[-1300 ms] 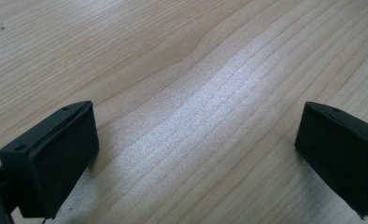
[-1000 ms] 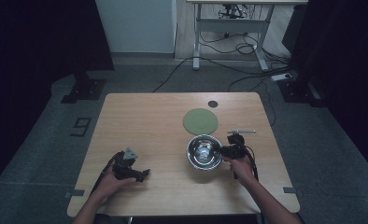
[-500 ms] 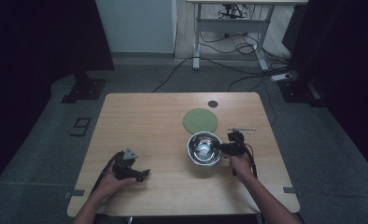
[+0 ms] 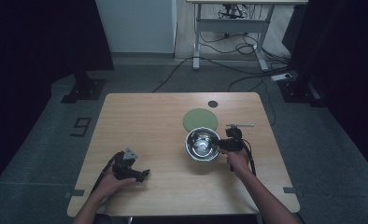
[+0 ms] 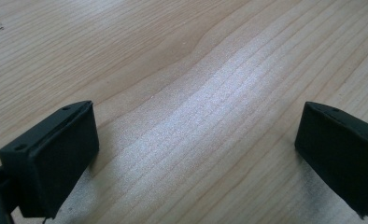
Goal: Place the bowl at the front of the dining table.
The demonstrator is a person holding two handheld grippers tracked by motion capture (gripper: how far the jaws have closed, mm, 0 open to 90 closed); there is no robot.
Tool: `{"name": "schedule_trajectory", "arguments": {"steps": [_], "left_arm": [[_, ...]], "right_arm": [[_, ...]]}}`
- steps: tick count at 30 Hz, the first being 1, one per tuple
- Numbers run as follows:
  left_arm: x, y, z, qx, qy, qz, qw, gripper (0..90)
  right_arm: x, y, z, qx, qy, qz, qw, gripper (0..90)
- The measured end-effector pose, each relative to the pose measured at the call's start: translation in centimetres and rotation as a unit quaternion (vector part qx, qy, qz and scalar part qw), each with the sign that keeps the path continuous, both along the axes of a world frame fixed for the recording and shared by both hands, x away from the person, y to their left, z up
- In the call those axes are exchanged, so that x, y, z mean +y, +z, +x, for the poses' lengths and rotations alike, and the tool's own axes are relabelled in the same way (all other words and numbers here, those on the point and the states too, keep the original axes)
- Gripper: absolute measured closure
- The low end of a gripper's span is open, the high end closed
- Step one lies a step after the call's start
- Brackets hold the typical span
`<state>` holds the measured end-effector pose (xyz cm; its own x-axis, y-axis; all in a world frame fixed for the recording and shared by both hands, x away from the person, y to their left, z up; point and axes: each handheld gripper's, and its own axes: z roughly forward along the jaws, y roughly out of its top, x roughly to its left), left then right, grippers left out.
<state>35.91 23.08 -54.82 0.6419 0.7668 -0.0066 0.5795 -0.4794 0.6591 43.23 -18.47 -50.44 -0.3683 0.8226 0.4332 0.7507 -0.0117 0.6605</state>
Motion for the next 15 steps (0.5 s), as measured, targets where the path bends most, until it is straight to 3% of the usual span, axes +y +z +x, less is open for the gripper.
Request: {"name": "schedule_trajectory", "arguments": {"steps": [15], "left_arm": [[0.0,0.0,0.0,0.0,0.0,0.0,1.0,0.0]], "right_arm": [[0.1,0.2,1.2,-0.004,-0.011,0.004,0.9999,85.8]]}}
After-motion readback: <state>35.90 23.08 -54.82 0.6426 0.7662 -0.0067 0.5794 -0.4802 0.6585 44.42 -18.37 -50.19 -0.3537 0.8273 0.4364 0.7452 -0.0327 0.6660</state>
